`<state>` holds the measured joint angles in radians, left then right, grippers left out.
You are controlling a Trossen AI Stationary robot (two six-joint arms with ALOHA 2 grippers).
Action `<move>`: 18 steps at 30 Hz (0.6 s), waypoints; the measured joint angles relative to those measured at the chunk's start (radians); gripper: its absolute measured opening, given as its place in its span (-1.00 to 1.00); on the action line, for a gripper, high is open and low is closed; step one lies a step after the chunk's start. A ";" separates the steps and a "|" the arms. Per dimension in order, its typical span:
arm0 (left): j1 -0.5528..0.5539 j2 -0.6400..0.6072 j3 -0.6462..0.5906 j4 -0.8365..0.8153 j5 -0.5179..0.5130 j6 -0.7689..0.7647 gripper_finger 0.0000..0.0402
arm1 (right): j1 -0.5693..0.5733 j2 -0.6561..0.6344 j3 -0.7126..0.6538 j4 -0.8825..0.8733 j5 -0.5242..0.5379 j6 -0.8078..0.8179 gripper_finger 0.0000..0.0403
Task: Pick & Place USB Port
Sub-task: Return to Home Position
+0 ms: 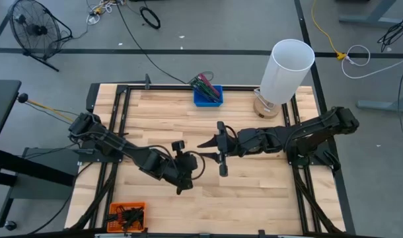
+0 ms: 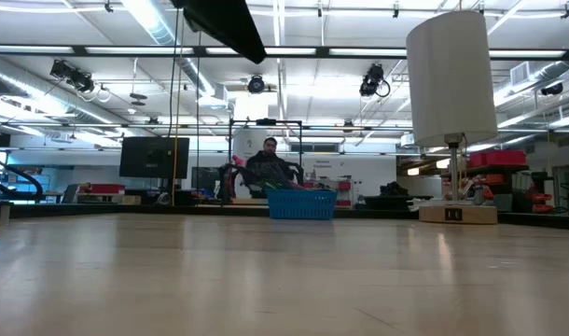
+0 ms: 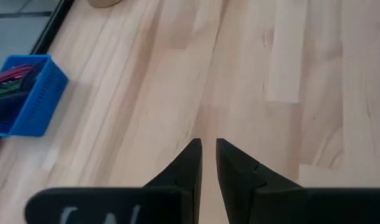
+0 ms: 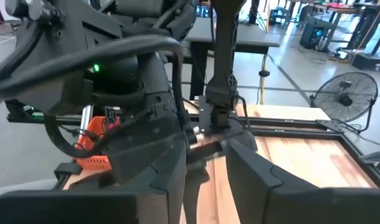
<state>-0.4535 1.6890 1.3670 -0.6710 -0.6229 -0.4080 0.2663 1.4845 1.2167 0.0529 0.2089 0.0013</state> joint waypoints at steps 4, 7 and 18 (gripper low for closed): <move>0.021 0.000 0.000 0.026 0.027 0.000 -0.74 | -0.003 0.000 0.000 0.003 0.000 0.000 -0.42; 0.053 0.000 0.000 0.039 0.029 0.000 -0.74 | -0.017 0.000 0.000 0.007 -0.001 0.000 -0.42; 0.092 -0.101 0.000 0.044 0.027 0.001 -0.74 | -0.054 -0.195 -0.271 0.173 0.001 0.001 -0.42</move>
<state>-0.3617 1.5883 1.3670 -0.6274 -0.5957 -0.4072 0.2122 1.2894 0.9457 0.2264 0.2096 0.0020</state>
